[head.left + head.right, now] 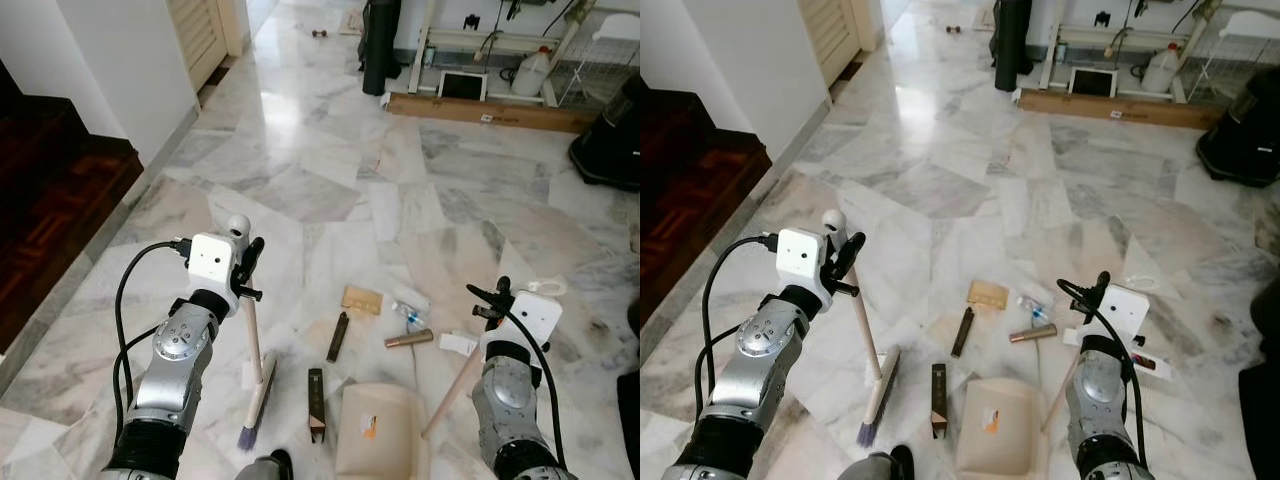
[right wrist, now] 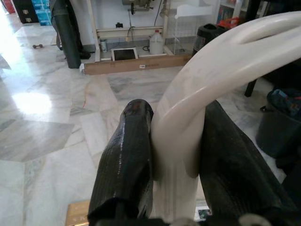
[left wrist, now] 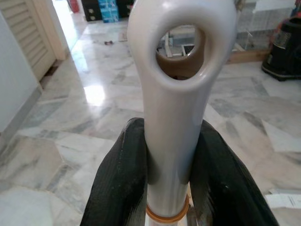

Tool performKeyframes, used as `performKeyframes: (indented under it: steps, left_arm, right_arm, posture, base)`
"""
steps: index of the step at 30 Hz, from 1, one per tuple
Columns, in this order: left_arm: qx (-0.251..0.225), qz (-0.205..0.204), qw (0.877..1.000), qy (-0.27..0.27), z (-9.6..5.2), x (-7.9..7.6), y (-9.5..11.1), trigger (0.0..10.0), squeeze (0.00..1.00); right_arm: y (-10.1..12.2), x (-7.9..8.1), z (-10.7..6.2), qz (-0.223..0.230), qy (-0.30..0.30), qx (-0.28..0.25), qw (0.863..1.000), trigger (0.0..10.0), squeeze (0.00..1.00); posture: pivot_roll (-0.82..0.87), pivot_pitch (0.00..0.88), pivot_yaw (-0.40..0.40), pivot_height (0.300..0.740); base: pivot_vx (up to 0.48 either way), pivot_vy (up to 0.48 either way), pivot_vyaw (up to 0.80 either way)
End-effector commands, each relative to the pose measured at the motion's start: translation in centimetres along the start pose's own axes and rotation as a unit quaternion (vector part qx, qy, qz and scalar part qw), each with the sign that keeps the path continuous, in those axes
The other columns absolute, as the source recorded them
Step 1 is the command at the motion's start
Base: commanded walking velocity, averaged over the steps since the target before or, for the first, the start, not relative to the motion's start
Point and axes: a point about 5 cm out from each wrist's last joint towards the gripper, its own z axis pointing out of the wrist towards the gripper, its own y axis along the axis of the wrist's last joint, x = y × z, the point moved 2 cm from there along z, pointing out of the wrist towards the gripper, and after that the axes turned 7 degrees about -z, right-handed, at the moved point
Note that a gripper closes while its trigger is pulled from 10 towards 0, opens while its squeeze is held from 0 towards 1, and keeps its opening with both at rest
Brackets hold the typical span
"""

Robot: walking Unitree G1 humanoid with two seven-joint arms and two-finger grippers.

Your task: Sweep floor

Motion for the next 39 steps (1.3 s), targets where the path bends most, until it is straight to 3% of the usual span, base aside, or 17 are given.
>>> performKeyframes:
  steps: [1,7,11,23,31,39]
  left_arm:
    - [-0.014,0.01,1.0,-0.005,-0.1,-0.1,0.9,10.0,0.0]
    - [-0.015,0.011,1.0,-0.007,-0.3,-0.1,1.3,10.0,0.0]
    - [-0.013,0.014,1.0,-0.013,-0.5,-0.3,1.5,10.0,0.0]
    - [-0.011,0.011,1.0,-0.028,-0.7,-0.6,2.4,10.0,0.0]
    - [-0.013,-0.01,1.0,-0.005,0.5,-0.2,1.7,10.0,0.0]
    - [-0.017,-0.012,1.0,-0.004,1.9,-1.0,1.0,10.0,0.0]
  right_arm:
    - [0.5,-0.2,0.3,-0.003,-0.005,-0.013,1.0,10.0,0.0]
    - [2.0,-0.8,1.5,0.007,-0.027,-0.04,0.999,10.0,0.0]
    - [1.4,0.1,1.1,0.005,-0.01,-0.024,1.0,10.0,0.0]
    - [-2.5,2.0,-2.3,-0.006,0.029,0.048,0.998,10.0,0.0]
    - [-3.0,1.9,-2.8,-0.009,0.036,0.055,0.998,10.0,0.0]
    - [-2.6,1.5,-2.4,-0.007,0.043,0.042,0.998,10.0,0.0]
  posture:
    - [0.22,0.198,0.032,0.74]
    - [0.22,0.204,0.032,0.74]
    - [0.25,0.216,0.036,0.74]
    - [0.27,0.235,0.042,0.74]
    - [0.21,0.231,0.017,0.74]
    - [0.18,0.222,0.006,0.74]
  base:
    - [0.0,0.0,0.0]
    - [0.0,0.0,0.0]
    - [0.0,0.0,0.0]
    - [0.0,0.0,0.0]
    - [0.0,0.0,0.0]
    - [0.0,0.0,0.0]
